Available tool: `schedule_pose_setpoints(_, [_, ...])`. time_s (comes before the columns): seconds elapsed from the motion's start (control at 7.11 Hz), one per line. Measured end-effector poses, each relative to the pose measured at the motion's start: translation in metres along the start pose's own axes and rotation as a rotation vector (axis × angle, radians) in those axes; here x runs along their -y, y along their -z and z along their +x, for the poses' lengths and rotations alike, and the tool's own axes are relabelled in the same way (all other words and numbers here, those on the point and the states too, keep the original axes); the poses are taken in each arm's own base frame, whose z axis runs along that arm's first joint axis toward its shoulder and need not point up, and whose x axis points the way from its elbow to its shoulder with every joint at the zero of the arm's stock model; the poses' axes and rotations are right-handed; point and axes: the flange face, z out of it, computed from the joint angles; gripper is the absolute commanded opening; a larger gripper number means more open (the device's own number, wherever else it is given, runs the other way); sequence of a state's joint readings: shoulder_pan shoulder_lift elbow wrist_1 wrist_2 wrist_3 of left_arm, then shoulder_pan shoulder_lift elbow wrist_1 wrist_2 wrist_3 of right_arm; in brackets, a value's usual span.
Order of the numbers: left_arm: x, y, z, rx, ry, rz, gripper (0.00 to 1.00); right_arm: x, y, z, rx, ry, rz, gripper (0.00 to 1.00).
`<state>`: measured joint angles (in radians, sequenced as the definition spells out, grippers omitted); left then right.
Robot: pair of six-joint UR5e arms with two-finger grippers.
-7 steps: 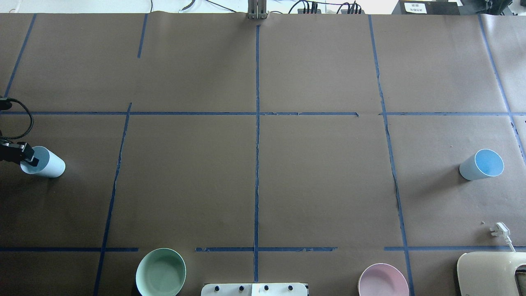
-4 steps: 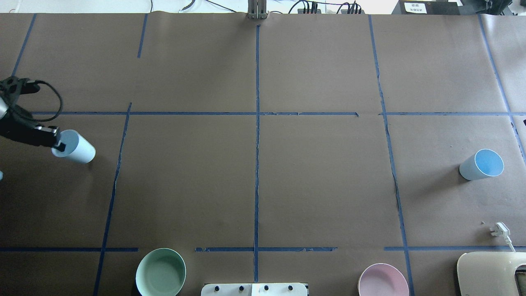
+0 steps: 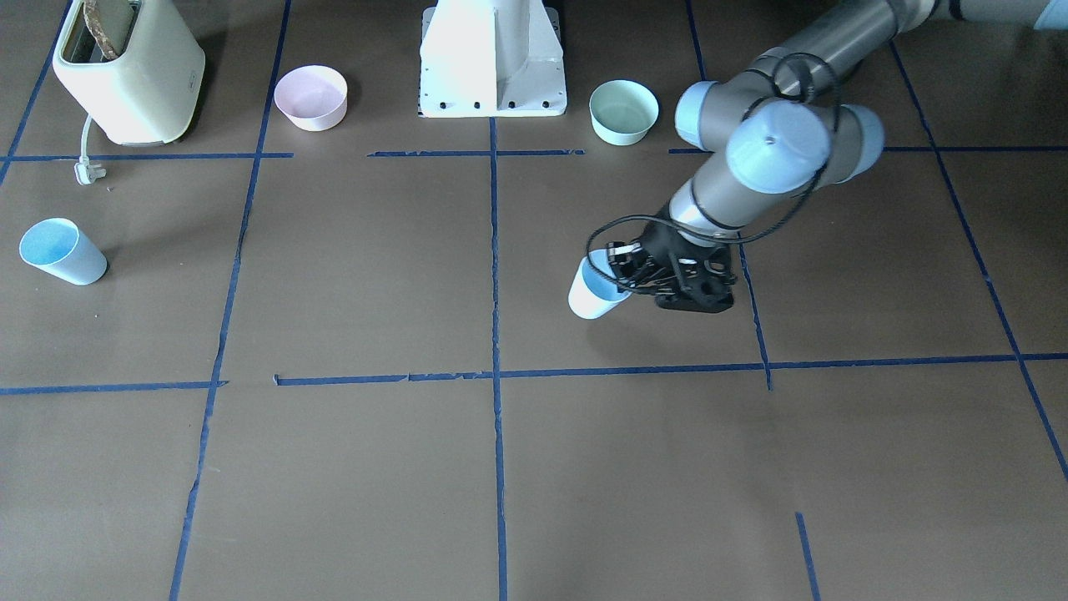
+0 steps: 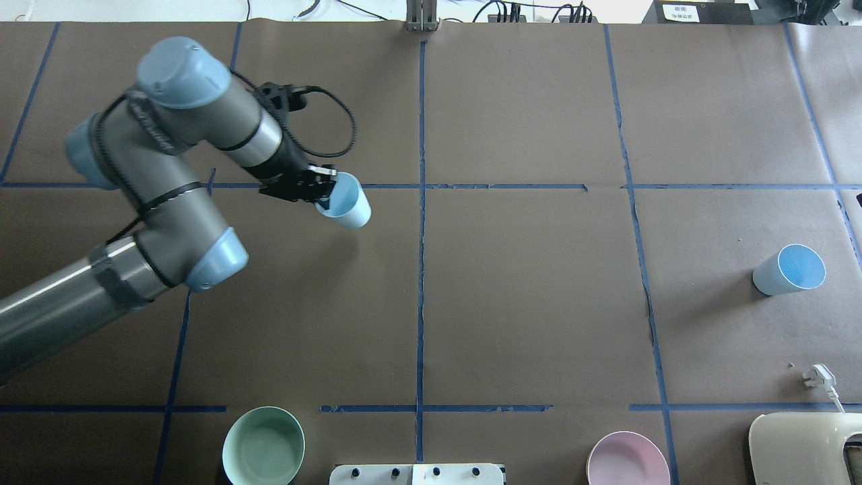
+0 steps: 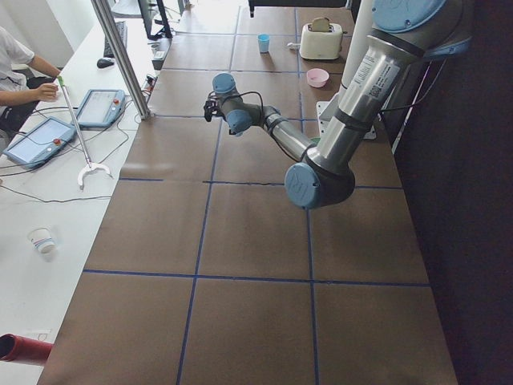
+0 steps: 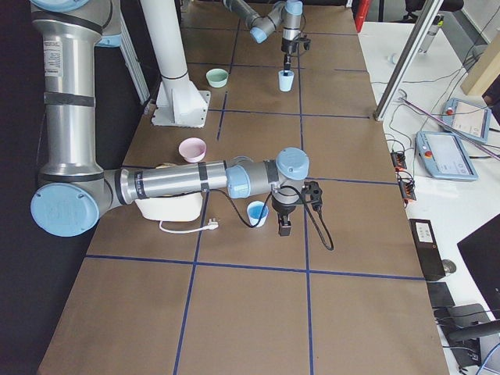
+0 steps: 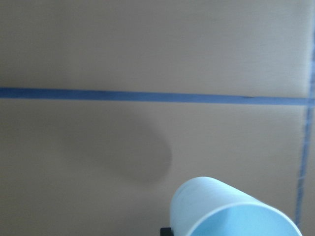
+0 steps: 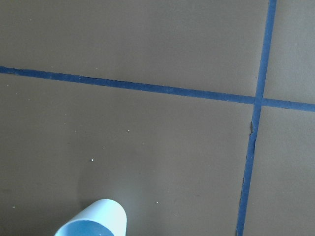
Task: Stack blue cups with both arms
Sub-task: 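Lift the cup with the left gripper and carry it to the table centre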
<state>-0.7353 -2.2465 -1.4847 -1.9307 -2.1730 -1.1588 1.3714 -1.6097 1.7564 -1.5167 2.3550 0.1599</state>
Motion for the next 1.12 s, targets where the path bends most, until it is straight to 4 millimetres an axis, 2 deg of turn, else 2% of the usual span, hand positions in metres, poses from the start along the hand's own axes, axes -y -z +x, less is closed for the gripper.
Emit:
schedule_pose_setpoints(0.14, [0.016,-0.016,0.055,0.018,-0.011,0.042,0.00,0.000,0.001,-0.002,0.009,0.005,0.005,1.00])
schedule_pose_setpoints(0.28, [0.031,-0.026,0.091,0.034,-0.012,0.060,0.00,0.000,0.001,-0.004,0.027,0.009,0.008,1.00])
schedule_pose_setpoints(0.42, [0.041,-0.034,0.107,0.051,-0.007,0.065,0.00,0.000,0.002,-0.005,0.043,0.011,0.009,1.00])
schedule_pose_setpoints(0.7, [0.048,-0.042,0.115,0.075,-0.001,0.079,0.00,-0.001,0.002,-0.007,0.052,0.014,0.009,1.00])
schedule_pose_setpoints(1.12, [0.047,-0.051,0.114,0.116,0.023,0.073,0.00,-0.001,0.002,-0.007,0.051,0.015,0.010,1.00])
